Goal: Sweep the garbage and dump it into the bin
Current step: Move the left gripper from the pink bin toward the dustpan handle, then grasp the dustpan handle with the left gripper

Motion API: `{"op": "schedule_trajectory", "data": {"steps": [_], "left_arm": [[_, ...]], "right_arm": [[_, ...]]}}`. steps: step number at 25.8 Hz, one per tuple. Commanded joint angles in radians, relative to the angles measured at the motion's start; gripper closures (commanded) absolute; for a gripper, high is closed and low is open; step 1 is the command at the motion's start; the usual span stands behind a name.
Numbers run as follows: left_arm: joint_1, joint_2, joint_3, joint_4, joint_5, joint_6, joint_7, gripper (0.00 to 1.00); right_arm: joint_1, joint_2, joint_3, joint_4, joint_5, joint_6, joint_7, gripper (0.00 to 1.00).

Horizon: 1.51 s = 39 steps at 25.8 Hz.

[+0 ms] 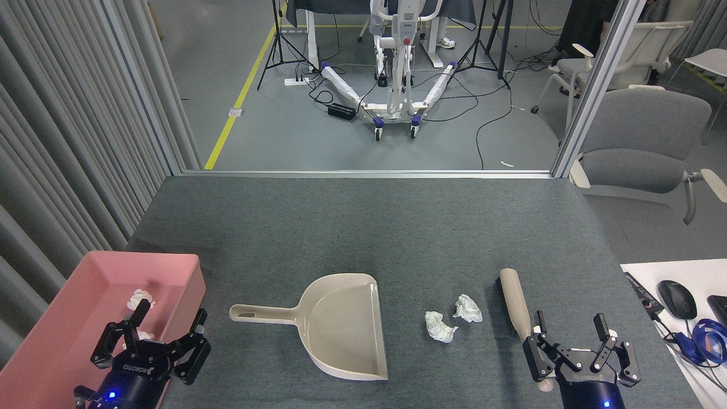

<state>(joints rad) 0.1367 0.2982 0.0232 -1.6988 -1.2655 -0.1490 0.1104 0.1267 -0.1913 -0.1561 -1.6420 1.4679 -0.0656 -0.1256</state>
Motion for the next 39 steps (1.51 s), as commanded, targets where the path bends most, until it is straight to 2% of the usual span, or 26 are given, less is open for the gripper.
{"op": "schedule_trajectory", "data": {"steps": [1,2,5,24,28,30,33,37,39], "left_arm": [[0.009,-0.007,-0.002,-0.001,0.015,-0.011,0.000,0.00],[0.011,-0.007,-0.002,-0.001,0.034,-0.009,0.000,0.00],[0.011,0.001,-0.002,-0.002,0.098,-0.011,-0.002,0.00],[-0.022,-0.007,-0.017,0.028,0.107,-0.015,0.028,0.00],[-0.014,-0.071,-0.037,0.010,0.136,-0.014,0.040,0.00],[0.001,-0.094,-0.059,-0.015,0.250,-0.038,0.060,0.00],[-0.009,-0.100,-0.170,-0.010,0.396,-0.113,0.075,0.00],[-0.014,-0.154,-0.194,0.002,0.462,-0.121,0.068,0.00],[-0.054,-0.189,-0.195,0.080,0.469,-0.123,0.057,0.00]], "right_arm": [[-0.001,0.006,-0.005,-0.001,0.000,-0.002,0.003,0.02],[-0.006,0.015,-0.019,0.001,0.002,-0.013,0.006,0.02],[-0.044,0.087,-0.092,0.004,0.008,-0.079,0.032,0.02],[0.025,0.059,-0.069,0.002,0.002,-0.076,0.024,0.02],[0.025,0.044,-0.020,0.001,-0.006,-0.020,0.024,0.02],[0.025,0.007,0.027,0.001,-0.052,0.026,0.026,0.02],[0.022,-0.030,0.073,0.001,-0.109,0.058,0.027,0.02],[0.027,-0.023,0.075,0.001,-0.103,0.026,0.029,0.02],[0.025,-0.022,0.075,0.001,-0.083,0.015,0.026,0.02]]}}
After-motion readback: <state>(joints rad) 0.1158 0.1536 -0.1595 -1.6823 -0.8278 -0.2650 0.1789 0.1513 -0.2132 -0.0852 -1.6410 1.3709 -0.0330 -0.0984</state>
